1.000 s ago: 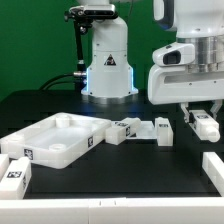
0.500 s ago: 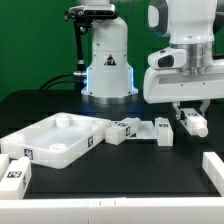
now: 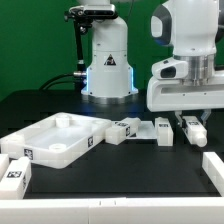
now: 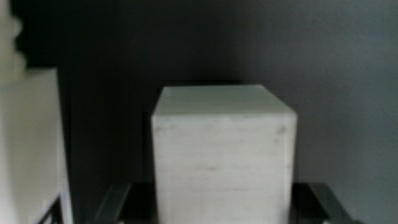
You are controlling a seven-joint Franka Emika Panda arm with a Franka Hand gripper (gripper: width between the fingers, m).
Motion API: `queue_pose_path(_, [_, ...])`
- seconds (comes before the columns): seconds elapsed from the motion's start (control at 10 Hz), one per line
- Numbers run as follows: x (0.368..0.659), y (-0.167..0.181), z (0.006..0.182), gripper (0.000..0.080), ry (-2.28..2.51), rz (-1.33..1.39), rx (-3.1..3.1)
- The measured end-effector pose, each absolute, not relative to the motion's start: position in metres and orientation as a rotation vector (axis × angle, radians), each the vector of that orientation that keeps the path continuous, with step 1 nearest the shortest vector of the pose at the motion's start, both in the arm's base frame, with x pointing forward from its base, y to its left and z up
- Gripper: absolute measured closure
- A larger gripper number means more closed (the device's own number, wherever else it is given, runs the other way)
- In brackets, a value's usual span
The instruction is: Assemble desk
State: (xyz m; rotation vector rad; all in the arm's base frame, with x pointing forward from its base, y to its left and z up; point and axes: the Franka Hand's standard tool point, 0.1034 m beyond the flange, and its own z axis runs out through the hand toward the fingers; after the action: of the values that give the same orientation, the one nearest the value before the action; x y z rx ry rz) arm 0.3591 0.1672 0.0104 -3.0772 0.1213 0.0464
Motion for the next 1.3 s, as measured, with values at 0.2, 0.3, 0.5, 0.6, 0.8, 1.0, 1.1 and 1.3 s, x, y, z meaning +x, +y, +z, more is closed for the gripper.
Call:
queue_pose_path(0.2, [0.361, 0.168, 0.009, 0.0515, 0.137, 0.041, -3.073])
queue_pose_path(0.3, [0.361, 0.168, 0.009, 0.0484, 0.137, 0.041, -3.074])
queue_pose_path(0.5, [0.36, 0.169, 0.01, 0.0351, 0.134, 0.049, -3.074])
queue_pose_path(0.6, [0.361, 0.17, 0.017, 0.0201, 0.113, 0.053, -3.073])
queue_pose_path(0.8, [0.371, 0.155, 0.044, 0.0165, 0.046, 0.057, -3.065])
queue_pose_path(1.0, [0.386, 0.131, 0.072, 0.0151, -0.059, 0.04, -3.051])
queue_pose_path(1.1, [0.394, 0.115, 0.076, 0.0151, -0.13, 0.02, -3.048])
queue_pose_path(1.3, [0.395, 0.11, 0.076, 0.0151, -0.148, 0.017, -3.047])
